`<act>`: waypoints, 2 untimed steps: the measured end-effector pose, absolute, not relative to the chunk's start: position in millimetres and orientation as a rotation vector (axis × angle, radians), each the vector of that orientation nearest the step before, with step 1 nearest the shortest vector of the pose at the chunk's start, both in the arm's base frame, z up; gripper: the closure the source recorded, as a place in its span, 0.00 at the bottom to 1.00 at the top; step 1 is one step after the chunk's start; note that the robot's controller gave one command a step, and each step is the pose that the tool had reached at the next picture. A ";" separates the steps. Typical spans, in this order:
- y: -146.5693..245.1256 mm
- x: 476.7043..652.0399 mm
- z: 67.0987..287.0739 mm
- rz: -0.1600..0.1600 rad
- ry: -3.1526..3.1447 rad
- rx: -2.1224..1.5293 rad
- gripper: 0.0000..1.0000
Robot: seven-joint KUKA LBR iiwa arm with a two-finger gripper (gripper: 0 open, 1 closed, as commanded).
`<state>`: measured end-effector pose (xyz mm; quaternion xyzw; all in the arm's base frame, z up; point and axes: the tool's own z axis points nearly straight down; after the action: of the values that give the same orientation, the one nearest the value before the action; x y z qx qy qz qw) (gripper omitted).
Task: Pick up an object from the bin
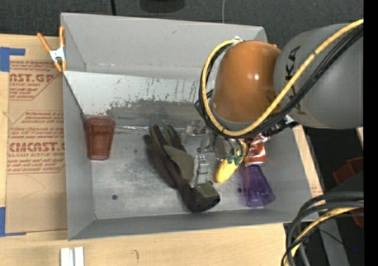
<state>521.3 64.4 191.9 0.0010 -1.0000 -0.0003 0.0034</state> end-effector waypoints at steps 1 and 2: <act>64.1 522.8 196.6 -0.002 -3.143 0.001 0.00; 49.0 544.1 144.0 -0.004 -3.150 -0.073 0.00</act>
Offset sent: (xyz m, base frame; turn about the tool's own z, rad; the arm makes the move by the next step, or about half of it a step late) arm 0.0348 -0.0290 -0.0920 0.0872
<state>544.1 49.0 144.0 -0.0233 -0.9997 -0.0012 -0.0044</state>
